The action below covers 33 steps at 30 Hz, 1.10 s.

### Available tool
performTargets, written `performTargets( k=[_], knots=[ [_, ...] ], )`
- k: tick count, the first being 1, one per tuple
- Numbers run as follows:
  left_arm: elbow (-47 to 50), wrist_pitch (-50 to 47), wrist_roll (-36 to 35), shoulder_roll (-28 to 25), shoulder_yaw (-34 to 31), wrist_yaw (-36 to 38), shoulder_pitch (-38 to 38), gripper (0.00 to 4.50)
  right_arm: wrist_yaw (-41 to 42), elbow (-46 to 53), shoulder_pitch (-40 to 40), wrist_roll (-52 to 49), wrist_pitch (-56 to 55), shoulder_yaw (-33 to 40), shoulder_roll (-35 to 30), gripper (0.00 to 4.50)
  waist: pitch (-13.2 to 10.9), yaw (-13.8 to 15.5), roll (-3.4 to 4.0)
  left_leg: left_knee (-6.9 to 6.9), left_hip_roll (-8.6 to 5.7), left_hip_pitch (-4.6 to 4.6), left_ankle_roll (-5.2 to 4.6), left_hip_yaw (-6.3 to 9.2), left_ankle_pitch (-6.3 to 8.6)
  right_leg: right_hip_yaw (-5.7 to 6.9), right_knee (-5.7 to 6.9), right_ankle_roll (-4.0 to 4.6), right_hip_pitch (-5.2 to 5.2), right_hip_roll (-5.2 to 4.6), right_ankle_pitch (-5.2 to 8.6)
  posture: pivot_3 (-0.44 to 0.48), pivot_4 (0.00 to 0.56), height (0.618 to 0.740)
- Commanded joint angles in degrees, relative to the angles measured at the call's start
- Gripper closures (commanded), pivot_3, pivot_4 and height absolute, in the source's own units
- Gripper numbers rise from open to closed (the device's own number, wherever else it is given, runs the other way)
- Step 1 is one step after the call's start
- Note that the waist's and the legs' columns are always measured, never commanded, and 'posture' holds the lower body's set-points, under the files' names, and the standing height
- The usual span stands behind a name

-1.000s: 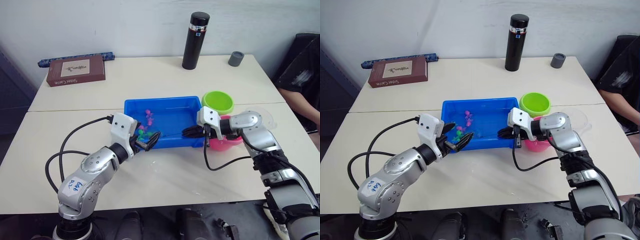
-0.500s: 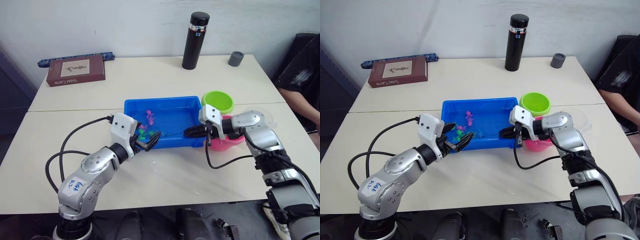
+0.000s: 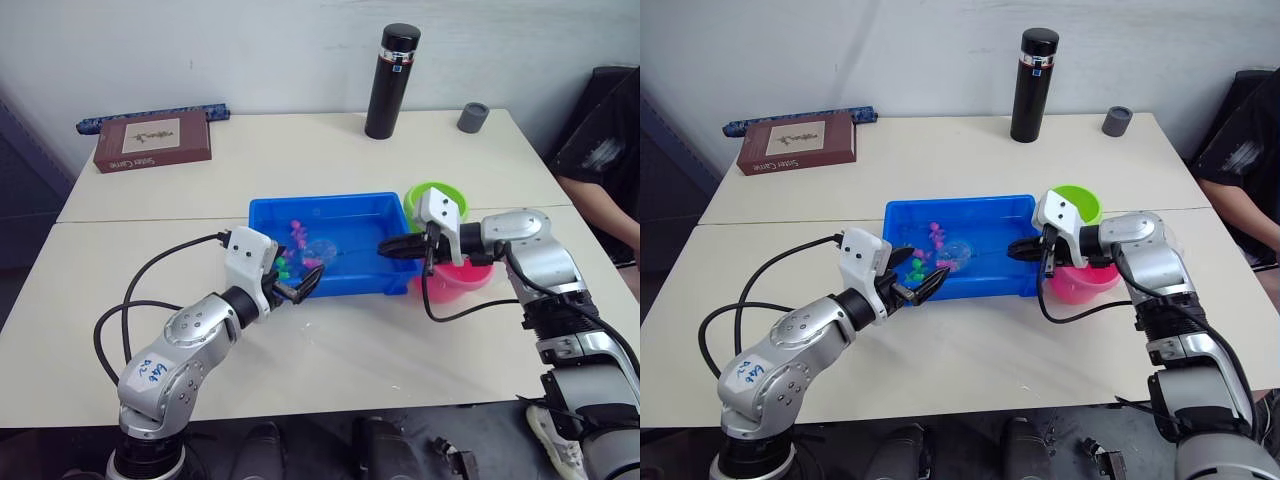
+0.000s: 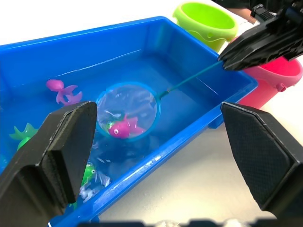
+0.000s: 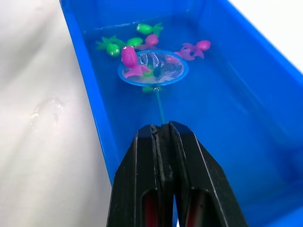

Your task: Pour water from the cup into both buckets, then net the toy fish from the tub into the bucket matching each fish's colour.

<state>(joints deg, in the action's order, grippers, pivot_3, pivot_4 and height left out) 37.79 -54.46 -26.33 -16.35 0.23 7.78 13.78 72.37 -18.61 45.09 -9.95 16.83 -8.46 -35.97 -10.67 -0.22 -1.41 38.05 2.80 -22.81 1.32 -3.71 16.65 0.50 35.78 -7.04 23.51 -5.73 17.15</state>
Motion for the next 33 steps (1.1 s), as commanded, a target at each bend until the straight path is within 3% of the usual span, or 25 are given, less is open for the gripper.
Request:
performTargets(
  k=[1, 14, 24, 33],
  knots=[
    [1.2, 1.5, 0.3, -0.1, 0.0, 0.7, 1.1, 0.02, -0.4, 3.2, -0.3, -1.6, 1.1, 2.1, -1.3, 4.5, 0.0, 0.0, 0.0, 0.0, 0.0, 0.0, 0.0, 0.0, 0.0, 0.0, 0.0, 0.0, 0.0, 0.0, 0.0, 0.0, 0.15, 0.74],
    [0.1, 1.8, 0.2, -0.8, 0.5, 3.0, 2.8, 0.02, -5.2, 11.6, -2.5, -7.0, 13.6, 8.8, -5.3, 4.5, 0.0, 0.0, 0.0, -0.01, 0.0, -0.02, -0.02, 0.01, 0.01, 0.0, -0.03, 0.0, 0.0, 0.0, 0.0, 0.0, 0.15, 0.74],
    [-2.3, 5.1, -0.7, -3.8, 2.0, 10.1, 6.0, 0.02, -12.6, 23.4, -7.1, -12.0, 23.0, 17.8, -10.8, 4.5, 0.0, 0.1, 0.0, -0.04, 0.0, -0.04, -0.04, 0.0, 0.03, 0.01, -0.09, 0.01, 0.01, 0.0, 0.0, 0.0, 0.15, 0.74],
    [-6.3, 9.1, -1.5, -6.1, 2.8, 18.6, 11.2, 0.02, -19.8, 36.3, -16.2, -16.6, 31.1, 27.6, -14.7, 4.5, 0.0, 0.4, 0.0, -0.04, -0.01, -0.13, -0.07, 0.03, 0.05, 0.04, -0.18, 0.0, 0.02, 0.0, 0.0, 0.0, 0.15, 0.74]
  ],
)
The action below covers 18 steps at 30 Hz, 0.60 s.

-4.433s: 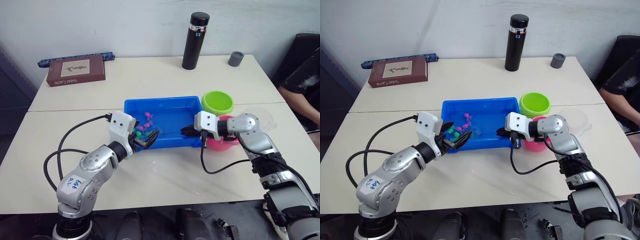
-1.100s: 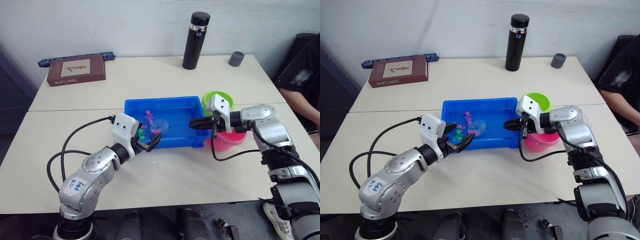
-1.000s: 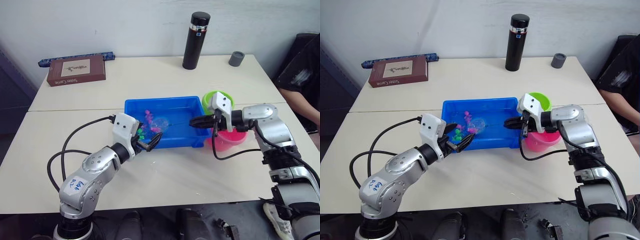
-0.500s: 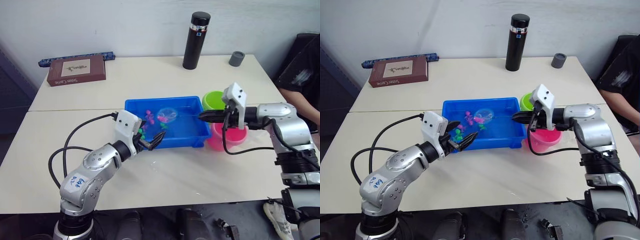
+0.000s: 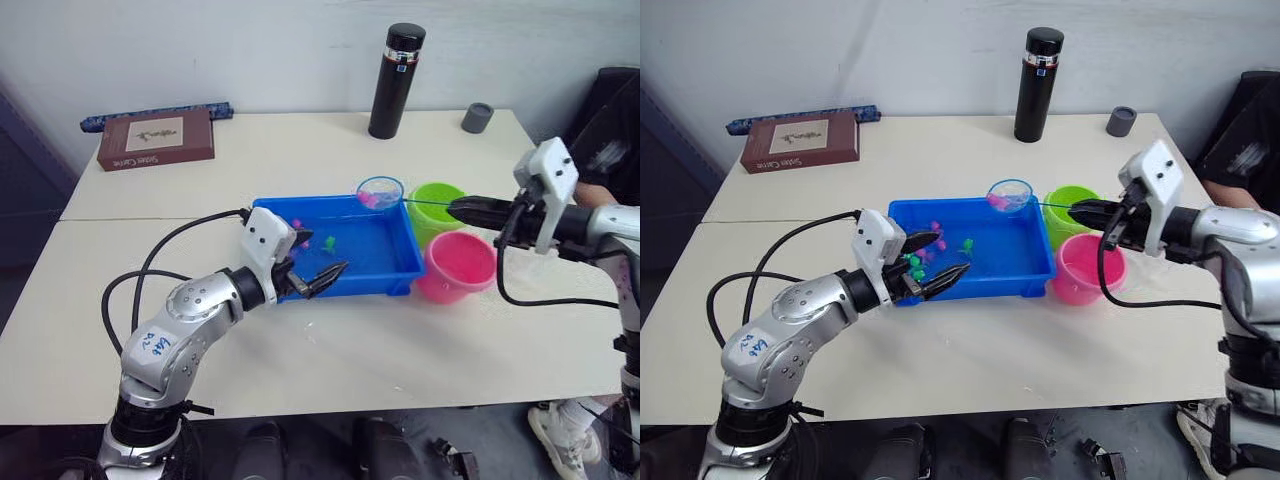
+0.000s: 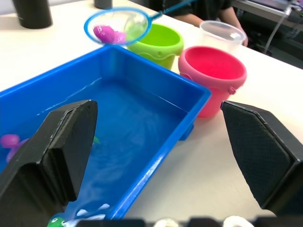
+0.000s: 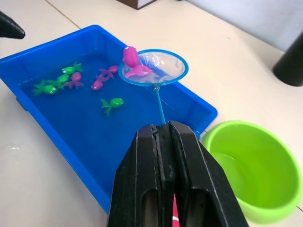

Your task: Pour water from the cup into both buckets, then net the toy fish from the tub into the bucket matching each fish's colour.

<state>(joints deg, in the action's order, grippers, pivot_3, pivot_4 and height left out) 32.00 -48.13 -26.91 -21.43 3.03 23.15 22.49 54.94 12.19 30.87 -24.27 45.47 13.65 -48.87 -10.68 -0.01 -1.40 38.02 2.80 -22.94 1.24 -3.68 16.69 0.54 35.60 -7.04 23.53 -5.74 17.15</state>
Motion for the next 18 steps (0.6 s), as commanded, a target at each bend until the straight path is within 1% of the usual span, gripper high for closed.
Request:
performTargets(
  k=[1, 8, 13, 18],
  knots=[
    [-1.2, 3.3, -0.9, -1.3, 0.0, 4.2, 3.3, 0.02, -3.3, 7.0, -3.2, -2.9, 3.5, 7.0, -2.1, 4.5, 0.0, 0.2, 0.0, 0.0, -0.01, -0.01, 0.0, 0.01, 0.0, 0.01, 0.0, 0.0, 0.0, 0.0, 0.0, 0.0, 0.15, 0.74],
    [-5.6, 6.5, -0.5, -2.1, 1.5, 9.4, 5.6, 0.02, -8.2, 16.8, -14.4, -5.8, 9.0, 18.0, -2.6, 4.5, 0.0, 0.1, 0.01, 0.0, -0.02, -0.04, -0.02, 0.01, 0.01, 0.01, -0.05, -0.02, 0.0, 0.01, -0.01, 0.0, 0.15, 0.74],
    [-8.0, 8.1, -0.2, -1.9, 2.4, 11.6, 7.0, 0.02, -11.2, 22.7, -21.7, -7.0, 10.7, 23.2, -0.6, 4.5, 0.0, 0.1, 0.01, 0.01, -0.02, -0.02, -0.05, 0.01, 0.0, 0.0, -0.01, -0.03, 0.0, 0.02, -0.02, 0.0, 0.15, 0.74],
    [-10.8, 9.7, 0.4, -1.6, 3.3, 13.5, 8.6, 0.02, -13.8, 26.3, -28.5, -7.5, 10.7, 28.6, 1.7, 4.5, 0.0, 0.2, 0.01, 0.02, -0.02, -0.02, -0.06, 0.06, -0.01, 0.01, 0.0, -0.06, -0.03, 0.05, -0.03, 0.0, 0.15, 0.74]
  ],
)
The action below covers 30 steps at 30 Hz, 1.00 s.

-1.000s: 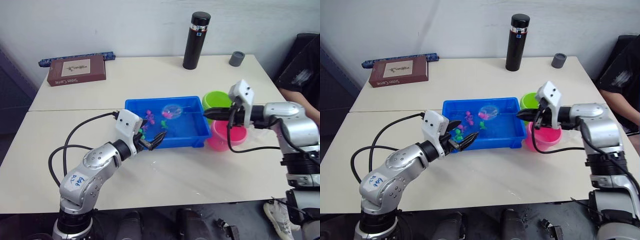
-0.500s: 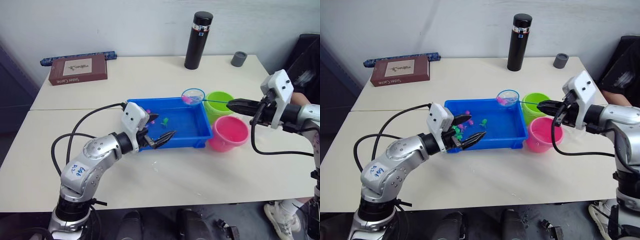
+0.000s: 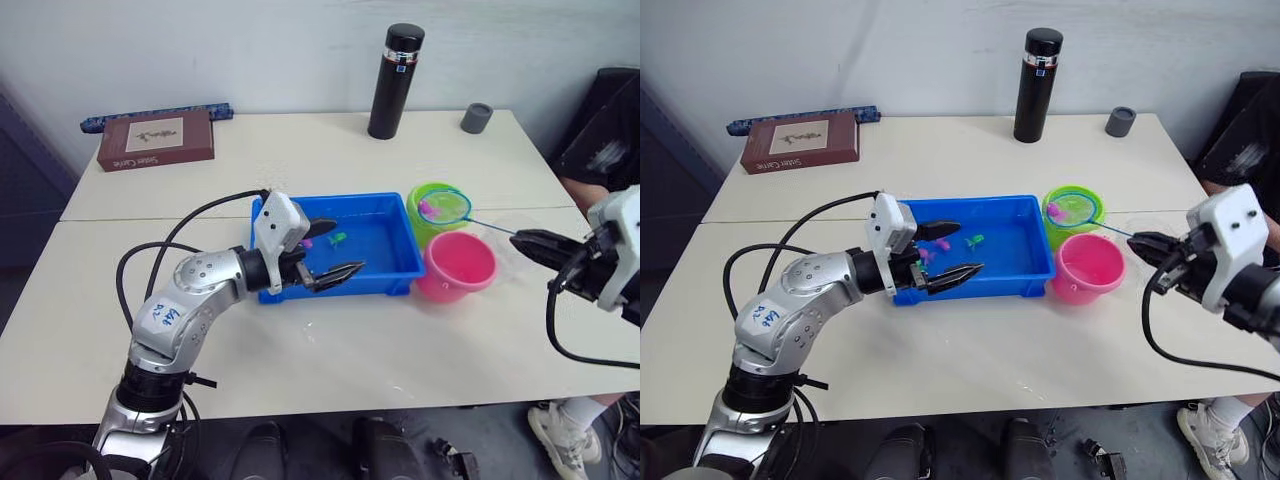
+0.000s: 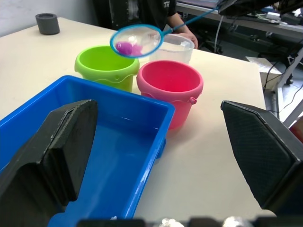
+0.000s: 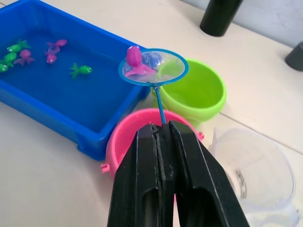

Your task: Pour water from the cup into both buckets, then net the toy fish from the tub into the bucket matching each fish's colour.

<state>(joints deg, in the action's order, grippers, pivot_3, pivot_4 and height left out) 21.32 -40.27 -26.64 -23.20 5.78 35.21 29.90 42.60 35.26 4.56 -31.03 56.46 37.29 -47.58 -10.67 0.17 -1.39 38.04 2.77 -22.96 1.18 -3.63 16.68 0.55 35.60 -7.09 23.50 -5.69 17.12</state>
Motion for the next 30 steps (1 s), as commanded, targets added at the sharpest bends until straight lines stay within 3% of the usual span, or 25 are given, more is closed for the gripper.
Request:
performTargets(
  k=[1, 11, 30],
  knots=[
    [-0.4, 2.1, 0.1, 0.1, 0.7, 1.8, 1.4, 0.02, -1.9, 3.7, -3.1, -0.9, -0.3, 5.8, 0.8, 4.5, 0.0, 0.0, 0.0, 0.0, 0.0, -0.01, 0.0, 0.0, 0.0, 0.0, 0.0, 0.0, 0.0, 0.0, 0.0, 0.0, 0.15, 0.74],
    [-2.6, 3.6, 0.6, 0.2, 1.3, 3.1, 2.3, 0.02, -3.0, 6.5, -13.0, 0.8, -5.6, 8.8, 3.7, 4.5, 0.0, -0.1, 0.01, 0.0, -0.01, 0.01, 0.0, 0.0, 0.0, -0.03, 0.0, -0.02, 0.0, 0.03, -0.01, 0.0, 0.15, 0.74],
    [-2.0, 4.3, 1.2, 0.5, 1.5, 2.6, 1.2, 0.02, -4.1, -3.4, -22.9, 24.4, -42.2, 0.2, 2.5, 4.5, 0.0, -0.1, 0.01, 0.0, -0.02, 0.05, 0.0, -0.02, -0.01, -0.04, 0.0, -0.05, -0.04, 0.05, -0.02, 0.0, 0.15, 0.74]
  ],
)
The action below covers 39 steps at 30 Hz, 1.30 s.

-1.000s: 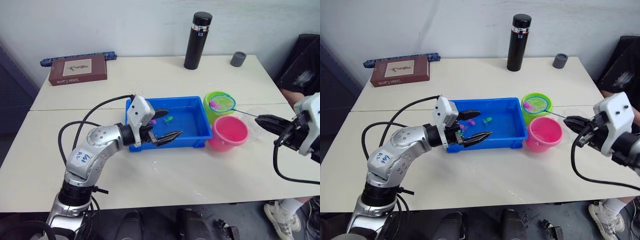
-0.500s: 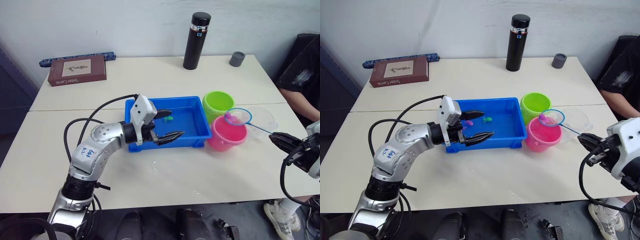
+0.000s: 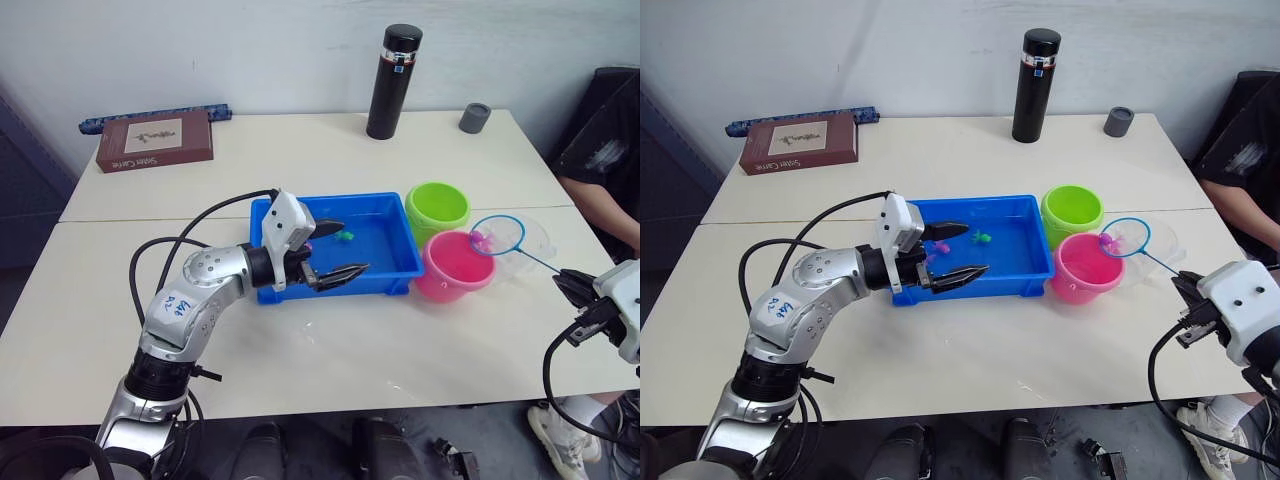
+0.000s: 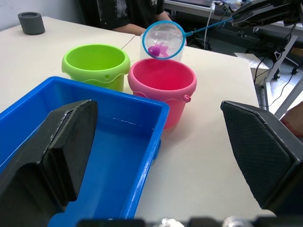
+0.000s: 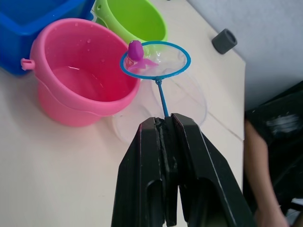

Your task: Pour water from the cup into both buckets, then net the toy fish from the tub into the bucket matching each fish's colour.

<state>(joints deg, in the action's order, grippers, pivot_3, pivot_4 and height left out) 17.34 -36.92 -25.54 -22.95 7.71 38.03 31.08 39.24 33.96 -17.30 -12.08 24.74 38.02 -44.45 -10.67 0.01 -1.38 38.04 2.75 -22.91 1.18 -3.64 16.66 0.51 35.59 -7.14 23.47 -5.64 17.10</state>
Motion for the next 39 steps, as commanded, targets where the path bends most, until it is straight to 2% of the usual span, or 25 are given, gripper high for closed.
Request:
performTargets(
  k=[1, 9, 16, 21, 26, 35, 39],
  knots=[
    [2.0, 0.9, 0.1, 0.3, -0.4, -0.3, 0.0, 0.02, -0.7, -2.5, -1.2, 6.4, -12.3, -0.7, -0.6, 4.5, 0.0, 0.0, 0.0, 0.0, 0.0, 0.04, 0.0, 0.0, 0.0, 0.0, 0.0, 0.0, -0.03, 0.01, 0.0, 0.0, 0.15, 0.74],
    [2.4, 0.8, 0.1, 0.3, -0.3, -0.6, -0.5, 0.02, -0.5, -5.6, -2.6, 12.3, -23.2, -2.8, -0.4, 4.5, 0.0, 0.0, 0.0, -0.01, 0.0, 0.09, 0.03, 0.0, -0.02, 0.0, 0.01, 0.0, -0.08, 0.01, 0.0, 0.0, 0.15, 0.74],
    [2.4, 0.8, 0.1, 0.4, -0.3, -0.8, -0.5, 0.02, -2.0, -10.2, -4.2, 21.8, -39.0, -4.2, -3.1, 4.5, 0.0, 0.0, 0.0, 0.0, 0.0, 0.13, 0.04, -0.02, -0.02, -0.01, 0.01, 0.0, -0.11, 0.01, 0.0, 0.0, 0.15, 0.74],
    [2.9, 0.7, 0.0, 0.6, -0.1, -1.1, -0.8, 0.02, -6.7, -15.9, -3.7, 30.7, -51.6, -4.8, -6.2, 4.5, 0.0, 0.0, -0.01, -0.01, 0.0, 0.26, 0.07, -0.06, -0.03, -0.03, 0.0, 0.0, -0.22, 0.01, 0.0, 0.0, 0.15, 0.74],
    [3.0, 0.6, 0.0, 0.6, -0.2, -1.3, -0.9, 0.02, -10.4, -19.0, -1.7, 34.5, -58.1, -4.9, -8.0, 4.5, 0.0, -0.1, -0.01, -0.1, 0.0, 0.79, 0.09, -0.05, 0.0, -0.01, -0.16, 0.04, -0.82, 0.01, 0.03, 0.0, 0.15, 0.74],
    [3.4, 0.6, 0.1, 0.9, -0.2, -1.8, -1.2, 0.02, -18.5, -24.8, 1.1, 45.4, -66.6, -5.6, -11.6, 4.5, 0.0, -0.1, -0.01, -0.09, 0.01, 0.81, 0.13, -0.03, -0.03, -0.01, -0.19, 0.04, -0.89, 0.0, 0.03, 0.0, 0.15, 0.74],
    [3.8, 0.5, -0.1, 0.8, -0.1, -2.0, -1.5, 0.02, -20.5, -28.4, 2.0, 45.8, -67.1, -5.9, -12.7, 4.5, 0.0, -0.2, -0.01, -0.06, 0.0, 0.81, 0.13, -0.04, -0.03, -0.01, -0.21, 0.04, -0.91, -0.01, 0.02, 0.0, 0.15, 0.74]
  ],
)
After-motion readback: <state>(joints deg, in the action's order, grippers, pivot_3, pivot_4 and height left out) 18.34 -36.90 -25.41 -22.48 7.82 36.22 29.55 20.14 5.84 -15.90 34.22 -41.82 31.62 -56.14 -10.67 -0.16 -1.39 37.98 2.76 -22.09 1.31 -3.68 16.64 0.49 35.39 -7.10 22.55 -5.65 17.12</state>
